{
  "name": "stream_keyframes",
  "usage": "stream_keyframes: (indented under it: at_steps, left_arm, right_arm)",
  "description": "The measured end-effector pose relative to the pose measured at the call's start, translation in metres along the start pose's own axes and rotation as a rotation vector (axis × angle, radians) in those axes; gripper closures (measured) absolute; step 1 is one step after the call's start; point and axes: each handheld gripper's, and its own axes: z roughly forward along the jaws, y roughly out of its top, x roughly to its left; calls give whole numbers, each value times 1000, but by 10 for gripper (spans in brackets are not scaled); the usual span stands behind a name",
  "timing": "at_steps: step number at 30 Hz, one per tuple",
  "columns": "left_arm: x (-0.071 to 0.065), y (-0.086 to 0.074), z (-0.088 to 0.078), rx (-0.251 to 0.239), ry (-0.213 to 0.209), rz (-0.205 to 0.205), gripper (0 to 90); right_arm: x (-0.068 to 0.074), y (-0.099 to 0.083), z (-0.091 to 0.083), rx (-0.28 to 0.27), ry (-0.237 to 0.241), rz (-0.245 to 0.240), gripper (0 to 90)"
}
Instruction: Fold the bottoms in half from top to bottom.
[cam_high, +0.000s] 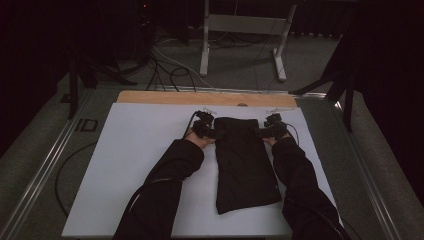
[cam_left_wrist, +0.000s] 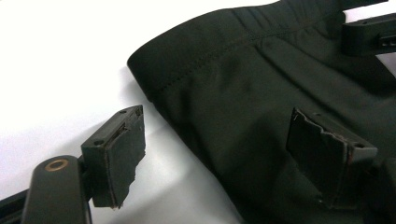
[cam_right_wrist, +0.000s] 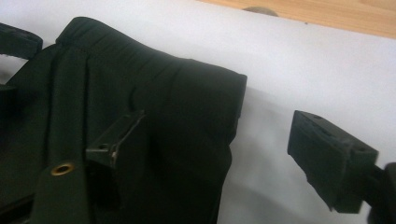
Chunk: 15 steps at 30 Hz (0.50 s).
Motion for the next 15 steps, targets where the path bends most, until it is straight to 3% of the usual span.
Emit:
stream_keyframes:
  at_steps: [15]
  left_arm:
    - [-1,-2,4,18,-21,-20,491]
  right_arm:
    - [7,-2,14,51,-20,-14,349]
